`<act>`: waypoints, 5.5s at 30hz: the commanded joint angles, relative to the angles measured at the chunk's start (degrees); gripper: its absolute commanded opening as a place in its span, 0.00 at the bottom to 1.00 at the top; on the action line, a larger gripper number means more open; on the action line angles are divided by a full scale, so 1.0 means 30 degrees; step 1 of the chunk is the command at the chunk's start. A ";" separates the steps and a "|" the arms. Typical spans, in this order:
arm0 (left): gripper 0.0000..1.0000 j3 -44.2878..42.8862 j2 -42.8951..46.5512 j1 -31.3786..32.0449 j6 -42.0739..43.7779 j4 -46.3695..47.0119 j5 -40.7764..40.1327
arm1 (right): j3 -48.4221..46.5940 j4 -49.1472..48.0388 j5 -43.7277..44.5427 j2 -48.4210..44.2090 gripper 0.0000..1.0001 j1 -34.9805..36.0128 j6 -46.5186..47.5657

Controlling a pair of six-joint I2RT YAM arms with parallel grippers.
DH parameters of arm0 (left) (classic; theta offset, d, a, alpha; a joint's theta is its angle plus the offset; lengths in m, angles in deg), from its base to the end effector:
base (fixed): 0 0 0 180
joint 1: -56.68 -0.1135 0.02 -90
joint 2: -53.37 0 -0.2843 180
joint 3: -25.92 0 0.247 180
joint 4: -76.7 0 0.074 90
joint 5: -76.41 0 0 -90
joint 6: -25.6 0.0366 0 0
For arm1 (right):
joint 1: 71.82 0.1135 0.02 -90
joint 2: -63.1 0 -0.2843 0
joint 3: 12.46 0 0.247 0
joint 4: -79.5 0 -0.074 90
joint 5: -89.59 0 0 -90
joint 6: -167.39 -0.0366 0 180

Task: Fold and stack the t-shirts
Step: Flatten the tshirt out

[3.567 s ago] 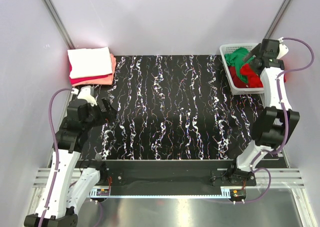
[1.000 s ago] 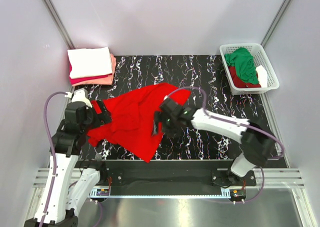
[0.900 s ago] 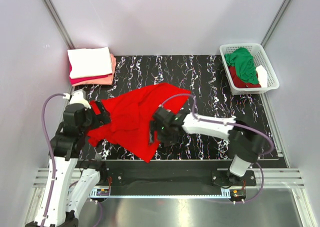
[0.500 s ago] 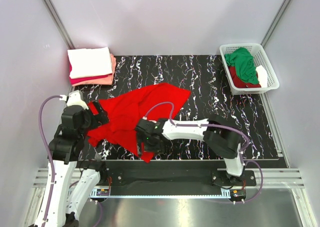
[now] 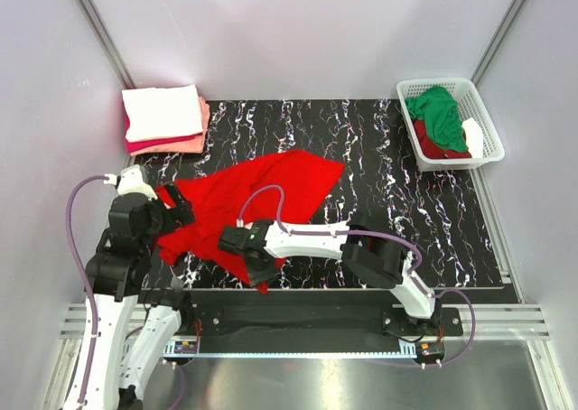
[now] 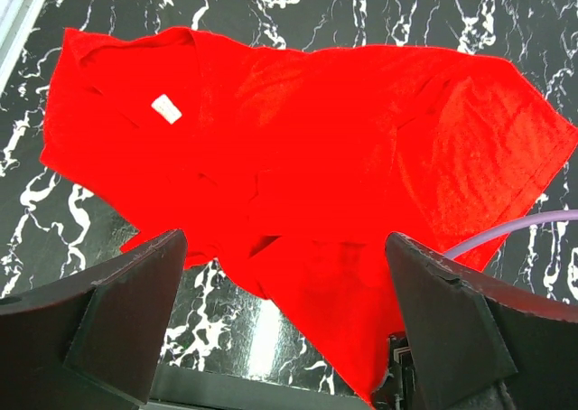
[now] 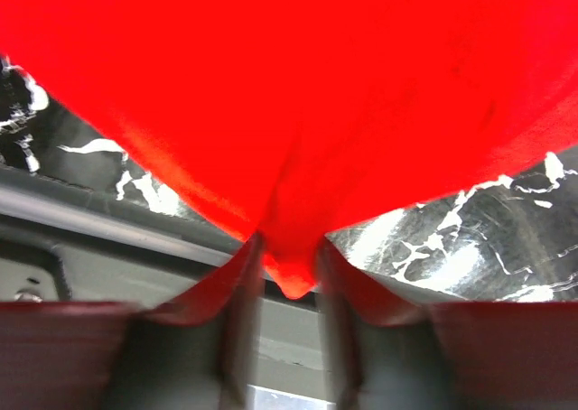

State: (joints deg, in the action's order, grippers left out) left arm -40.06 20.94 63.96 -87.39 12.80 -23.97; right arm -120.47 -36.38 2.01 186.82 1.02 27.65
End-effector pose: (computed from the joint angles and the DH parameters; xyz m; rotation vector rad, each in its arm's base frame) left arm 0.0810 -0.0037 0.3469 -0.3936 2.0562 -0.1296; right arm 0.1299 0.4153 0.1743 -0.5976 2.9527 0.2045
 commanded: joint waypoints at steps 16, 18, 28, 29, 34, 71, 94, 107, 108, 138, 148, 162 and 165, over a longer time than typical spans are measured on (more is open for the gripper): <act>0.99 -0.0182 -0.0527 -0.0027 -0.0015 0.0738 -0.0206 | 0.8613 -0.0903 0.2175 -0.9125 0.00 -0.6463 0.0461; 0.98 -0.0387 -0.1202 -0.0027 -0.0249 0.0356 0.0291 | 0.8582 0.0798 0.4579 -1.0529 0.00 -0.7868 0.0902; 0.94 0.0608 -0.3956 0.0265 -0.1772 0.0708 0.2490 | 1.2829 -0.0751 0.3676 -1.3407 0.00 -1.6686 0.3861; 0.93 0.0608 -0.4160 0.0266 -0.1947 0.0562 0.2780 | 1.3121 -0.0866 0.3822 -1.3495 0.00 -1.7330 0.4096; 0.90 0.1251 -0.4718 0.1317 -0.3439 0.0443 0.3721 | 1.3709 -0.1657 0.2654 -1.4199 0.00 -2.0816 0.5152; 0.61 0.8636 -0.7736 1.2541 -1.2352 0.2698 -0.1581 | 1.4735 -0.3006 -0.0717 -1.4082 0.00 -2.1233 0.5680; 0.61 -0.6101 -2.1040 0.6152 -0.2591 0.1175 0.3488 | 1.4618 -0.3476 -0.1890 -1.3405 0.00 -2.1233 0.6061; 0.93 -0.0597 -1.1201 0.7997 -0.6018 -0.0231 0.0117 | 1.5233 -0.4090 -0.2767 -1.3790 0.00 -2.1233 0.5768; 0.90 -0.0187 -1.0933 0.8174 -0.6224 -0.0173 0.0233 | 1.5262 -0.4090 -0.2797 -1.3760 0.00 -2.1204 0.5797; 0.19 0.7435 -1.2278 0.8381 -0.8687 0.9174 0.3340 | 1.4911 -0.4002 -0.2973 -1.3028 0.00 -2.1232 0.6178; 0.00 0.1033 -0.7216 0.8439 -0.7665 0.0457 0.0823 | 1.3189 -0.1812 -0.2886 -1.5337 0.00 -2.1233 0.6120; 0.00 -1.2131 -0.4987 0.8410 -0.1606 -0.5010 -0.1905 | 0.7123 -0.0808 -0.2274 -2.7084 0.00 -2.1203 0.6675; 0.00 -1.4504 -0.4603 0.8410 -0.0049 -0.4539 -0.1874 | 0.6242 -0.0721 -0.1744 -2.8873 0.00 -2.1204 0.6676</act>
State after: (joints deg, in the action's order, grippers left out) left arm -76.45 4.72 89.03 -95.45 -2.74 -27.31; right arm -98.43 -38.52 -5.53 103.79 -62.52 46.34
